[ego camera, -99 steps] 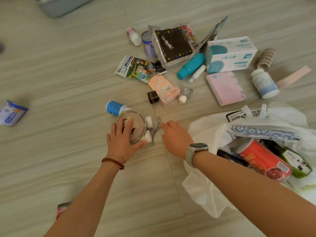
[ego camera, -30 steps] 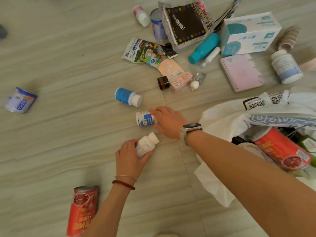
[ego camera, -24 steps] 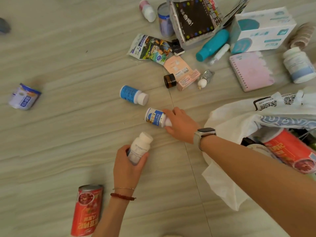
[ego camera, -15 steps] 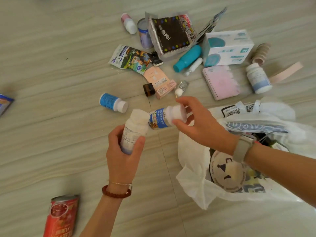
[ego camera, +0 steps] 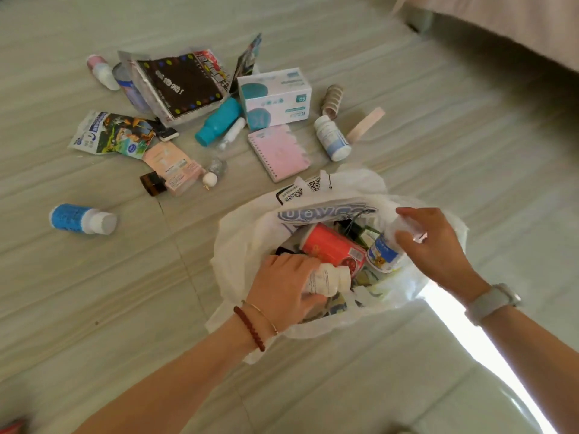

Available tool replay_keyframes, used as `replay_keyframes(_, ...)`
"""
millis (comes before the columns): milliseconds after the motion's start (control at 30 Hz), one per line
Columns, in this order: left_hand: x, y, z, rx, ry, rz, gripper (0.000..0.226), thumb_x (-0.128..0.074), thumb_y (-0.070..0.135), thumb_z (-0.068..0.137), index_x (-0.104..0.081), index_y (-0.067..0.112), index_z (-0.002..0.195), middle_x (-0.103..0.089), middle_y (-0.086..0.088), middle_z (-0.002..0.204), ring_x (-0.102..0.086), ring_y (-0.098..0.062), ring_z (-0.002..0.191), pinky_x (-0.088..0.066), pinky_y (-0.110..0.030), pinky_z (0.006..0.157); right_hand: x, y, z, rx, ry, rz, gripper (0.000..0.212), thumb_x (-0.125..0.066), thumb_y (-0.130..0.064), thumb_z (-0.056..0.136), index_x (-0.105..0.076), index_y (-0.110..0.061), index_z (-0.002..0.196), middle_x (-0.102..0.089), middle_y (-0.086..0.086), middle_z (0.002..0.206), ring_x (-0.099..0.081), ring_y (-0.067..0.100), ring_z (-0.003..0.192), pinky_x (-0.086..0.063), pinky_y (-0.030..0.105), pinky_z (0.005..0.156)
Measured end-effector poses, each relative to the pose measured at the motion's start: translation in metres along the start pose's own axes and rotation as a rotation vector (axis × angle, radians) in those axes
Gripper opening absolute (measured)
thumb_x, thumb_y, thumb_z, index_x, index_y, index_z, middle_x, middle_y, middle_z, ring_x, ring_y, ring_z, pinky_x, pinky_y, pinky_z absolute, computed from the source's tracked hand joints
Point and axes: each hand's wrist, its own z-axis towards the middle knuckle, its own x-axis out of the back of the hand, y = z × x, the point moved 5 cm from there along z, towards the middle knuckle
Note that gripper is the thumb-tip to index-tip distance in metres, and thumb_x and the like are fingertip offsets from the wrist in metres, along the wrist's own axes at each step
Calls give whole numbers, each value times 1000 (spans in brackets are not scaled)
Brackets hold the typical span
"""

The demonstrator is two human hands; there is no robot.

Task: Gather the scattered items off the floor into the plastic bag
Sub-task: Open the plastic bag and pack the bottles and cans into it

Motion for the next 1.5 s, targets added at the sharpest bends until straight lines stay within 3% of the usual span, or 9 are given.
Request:
replay_keyframes(300,-20,3,-5,70,110,310,52,-75,40,56,-59,25,104,-66,2,102,-60,-18,92,-45,-39,80,-29,43,-9,-144,-143,-163,54,-63,-26,84,-42,-5,129,-41,17,138,-53,30,109,-40,37,95)
replay_keyframes(400,-16,15,-15,-54,233,262,32,-58,39,72,-60,22,100,-63,-2,107,-47,-20,103,-32,-39,88,-18,30,-33,111,-31,-191,47,-55,-26,89,-41,-9,130,-31,15,144,-51,20,101,-48,39,86)
replay_keyframes(533,-41,31,-39,-290,154,274,40,-50,52,76,-61,20,96,-65,1,92,-45,-18,93,-33,-37,83,-34,28,-85,650,-185,-569,44,-33,-48,90,-48,-17,117,-64,8,114,-63,25,101,-52,39,84)
replay_keyframes(733,-49,29,-37,-281,118,36,33,-42,34,91,-66,20,72,-65,5,62,-58,-13,59,-48,-24,50,-58,44,-101,746,-299,-632,29,-83,-18,63,-61,-16,82,-70,3,70,-67,20,62,-52,26,57)
replay_keyframes(867,-22,46,-43,-310,49,-206,39,-37,38,94,-65,19,74,-64,8,56,-56,-7,46,-40,-17,44,-33,30,-96,730,-327,-597,6,-52,-28,89,-52,-22,88,-59,-6,49,-48,15,33,-36,15,41)
replay_keyframes(1000,-3,49,-42,-333,-44,-128,46,-29,47,94,-67,25,82,-69,11,73,-63,-8,69,-51,-22,62,-29,20,-93,779,-481,-593,53,-16,-42,97,-66,-24,89,-63,-7,56,-52,12,38,-41,19,40)
replay_keyframes(1167,4,-7,-8,86,-87,347,53,-30,46,84,-55,18,121,-57,-8,128,-50,-29,123,-39,-51,100,-46,-14,-45,799,-278,-642,45,-22,-34,96,-53,-15,122,-67,9,109,-65,25,94,-54,37,76)
replay_keyframes(1333,-20,-81,-3,356,-469,424,60,-12,51,94,6,24,144,9,-4,156,10,-18,143,6,-56,111,-84,-27,13,579,-425,-899,60,-10,-46,92,-10,-18,146,-12,7,155,-12,26,143,-14,49,114)
replay_keyframes(1500,10,-86,10,208,-120,-4,44,-31,38,90,-58,17,118,-52,-9,133,-45,-25,127,-21,-52,109,-92,-57,34,610,-338,-847,56,-20,-41,89,-52,-10,123,-60,12,122,-55,29,114,-42,44,93)
